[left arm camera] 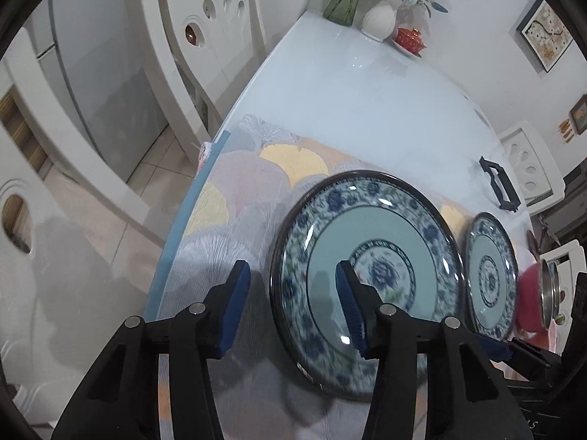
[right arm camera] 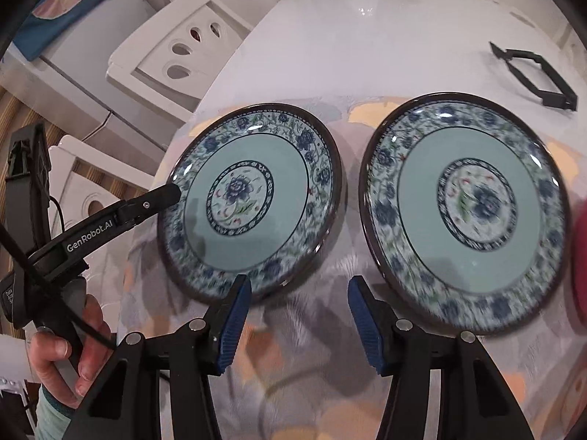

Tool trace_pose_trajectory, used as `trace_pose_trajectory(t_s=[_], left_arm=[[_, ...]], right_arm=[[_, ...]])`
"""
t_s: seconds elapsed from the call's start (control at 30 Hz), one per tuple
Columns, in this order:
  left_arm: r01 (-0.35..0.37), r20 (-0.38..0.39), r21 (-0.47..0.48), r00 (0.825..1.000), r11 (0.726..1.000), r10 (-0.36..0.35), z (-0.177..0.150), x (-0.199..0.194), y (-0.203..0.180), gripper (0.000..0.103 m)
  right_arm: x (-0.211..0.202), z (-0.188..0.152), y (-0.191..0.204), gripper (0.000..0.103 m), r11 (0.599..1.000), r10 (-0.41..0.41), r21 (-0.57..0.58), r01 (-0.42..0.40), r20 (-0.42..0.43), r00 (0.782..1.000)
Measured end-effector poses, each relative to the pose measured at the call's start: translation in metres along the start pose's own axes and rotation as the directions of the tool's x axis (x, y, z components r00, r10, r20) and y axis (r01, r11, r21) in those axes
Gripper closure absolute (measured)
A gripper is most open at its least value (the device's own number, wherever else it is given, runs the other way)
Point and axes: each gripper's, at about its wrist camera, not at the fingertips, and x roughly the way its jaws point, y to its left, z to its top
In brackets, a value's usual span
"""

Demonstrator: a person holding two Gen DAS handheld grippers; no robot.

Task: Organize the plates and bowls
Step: 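Grasp the rim of a second floral plate with the right gripper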

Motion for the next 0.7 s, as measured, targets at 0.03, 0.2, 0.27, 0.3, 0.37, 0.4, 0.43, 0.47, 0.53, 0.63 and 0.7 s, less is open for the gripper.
trace_pose_trajectory(t_s=[0.03, 0.2, 0.27, 0.3, 0.37, 0.4, 0.43, 0.47, 0.53, 0.63, 0.7], left_arm=[[0.002, -0.001, -0.001, 1.000, 1.000, -0.002, 0.001, 0.002, 0.001, 0.059], [0.018, 0.007, -0.005, 1.000, 1.000, -0.018, 0.006, 0.012, 0.002, 0.059], [0.018, 0.011, 0.008, 1.000, 1.000, -0.018, 0.007, 0.014, 0.001, 0.059], [0.017, 0.015, 0.016, 1.000, 1.000, -0.017, 0.007, 0.014, 0.000, 0.059], [0.019, 0.015, 0.039, 1.000, 0.999, -0.020, 0.007, 0.015, -0.003, 0.074], [-0.001, 0.017, 0.055, 1.000, 0.998, 0.000, 0.006, 0.015, -0.005, 0.074], [-0.009, 0.019, 0.063, 1.000, 0.998, 0.007, 0.006, 0.015, -0.005, 0.075], [-0.011, 0.021, 0.065, 1.000, 0.998, 0.010, 0.005, 0.013, -0.004, 0.077], [0.003, 0.024, 0.057, 1.000, 0.998, -0.004, 0.003, 0.007, -0.003, 0.077], [0.005, 0.037, 0.058, 0.999, 0.998, -0.007, -0.002, -0.006, -0.007, 0.077], [-0.001, 0.053, 0.077, 0.999, 0.997, -0.003, -0.008, -0.022, -0.013, 0.077]], right_arm=[[0.003, 0.002, 0.000, 0.052, 1.000, 0.001, 0.000, -0.001, -0.002, 1.000], [0.016, 0.010, 0.006, 0.062, 0.999, -0.021, -0.034, 0.021, 0.008, 1.000], [0.019, 0.011, 0.010, 0.065, 0.997, -0.050, -0.057, 0.051, 0.017, 0.999], [0.019, 0.012, 0.012, 0.067, 0.996, -0.058, -0.065, 0.060, 0.021, 0.998], [0.021, 0.014, 0.015, 0.069, 0.994, -0.072, -0.086, 0.074, 0.026, 0.997], [0.022, 0.015, 0.017, 0.069, 0.992, -0.085, -0.094, 0.087, 0.028, 0.996], [0.024, 0.018, 0.019, 0.069, 0.991, -0.087, -0.097, 0.090, 0.027, 0.996], [0.024, 0.017, 0.019, 0.069, 0.991, -0.084, -0.099, 0.086, 0.024, 0.996], [0.021, 0.016, 0.017, 0.069, 0.992, -0.074, -0.097, 0.075, 0.012, 0.997], [0.012, 0.012, 0.014, 0.069, 0.996, -0.042, -0.078, 0.041, -0.012, 0.999], [-0.002, 0.007, 0.018, 0.069, 0.995, -0.047, -0.093, 0.047, 0.003, 0.999]])
